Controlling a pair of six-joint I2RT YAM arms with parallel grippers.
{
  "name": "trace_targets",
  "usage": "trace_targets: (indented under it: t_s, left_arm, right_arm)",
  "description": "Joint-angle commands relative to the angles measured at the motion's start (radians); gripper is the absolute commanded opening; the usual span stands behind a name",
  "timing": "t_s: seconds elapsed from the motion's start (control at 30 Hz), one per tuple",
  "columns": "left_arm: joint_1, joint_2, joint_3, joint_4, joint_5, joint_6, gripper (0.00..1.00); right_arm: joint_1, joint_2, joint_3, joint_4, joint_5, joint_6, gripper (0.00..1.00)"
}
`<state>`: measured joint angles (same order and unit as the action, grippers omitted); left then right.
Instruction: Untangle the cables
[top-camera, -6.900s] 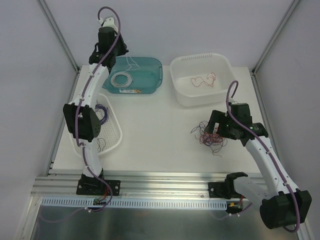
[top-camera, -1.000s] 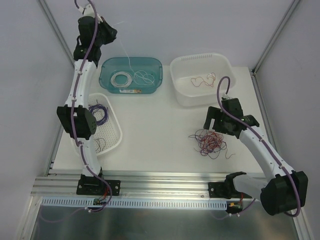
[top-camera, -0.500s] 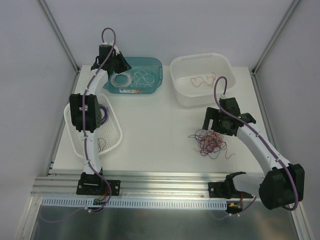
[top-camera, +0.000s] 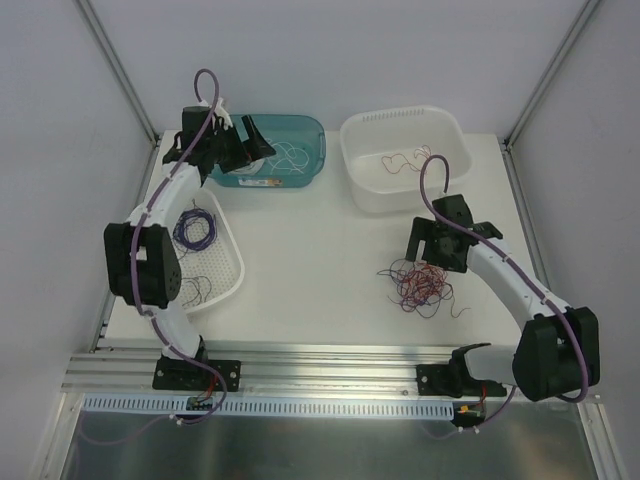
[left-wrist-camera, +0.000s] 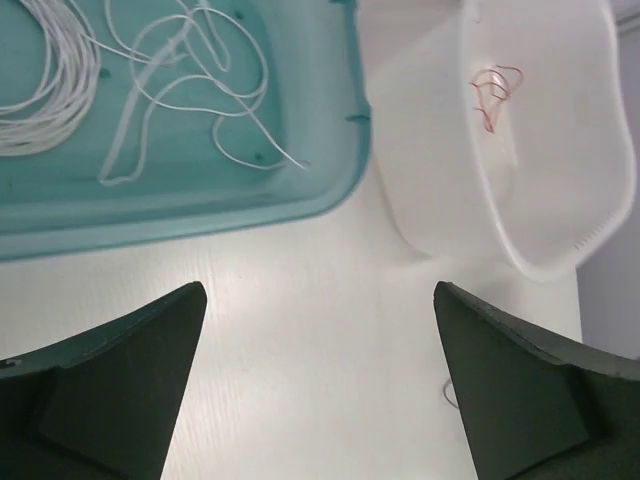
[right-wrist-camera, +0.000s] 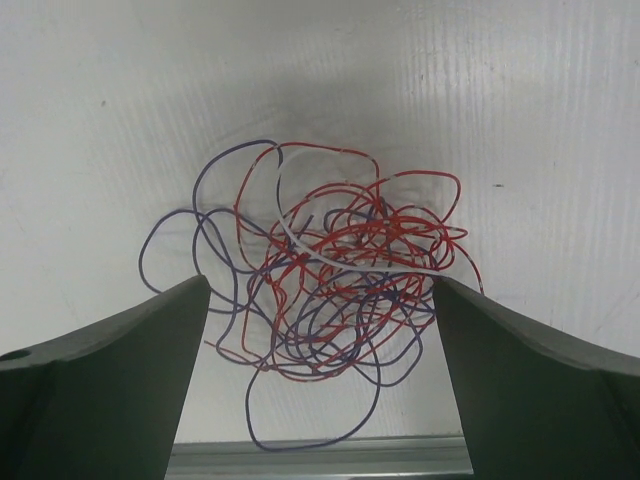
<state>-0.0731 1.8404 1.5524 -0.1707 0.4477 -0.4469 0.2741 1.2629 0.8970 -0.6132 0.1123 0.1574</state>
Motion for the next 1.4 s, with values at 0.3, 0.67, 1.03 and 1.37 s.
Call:
trace_targets:
  t_s: [0.3, 0.67, 1.03, 1.37]
  left_arm:
    - [-0.195, -0.542, -0.432, -0.024, -0.043, 0.010, 0.99]
    - [-0.442, -0.762, -0.713, -0.033, -0.155, -0.095, 0.99]
    - [-0.603, -0.575, -0.672, -0.023, -0.210, -0.162, 0.91]
    - [-0.702, -0.373, -0.603, 0.026, -0.185, -0.213, 0.84]
  right_arm:
    - [0.042, 0.156, -0.118, 0.164, -0.036, 0.065, 0.75]
    - [0.375, 0.247, 0.002, 0.248, -0.217, 0.028, 0.50]
    - [0.393, 0.153, 0.137, 0.142, -0.161, -0.101, 0.53]
    - [0.396, 0.210, 0.154, 0.161, -0.189, -0.119, 0.48]
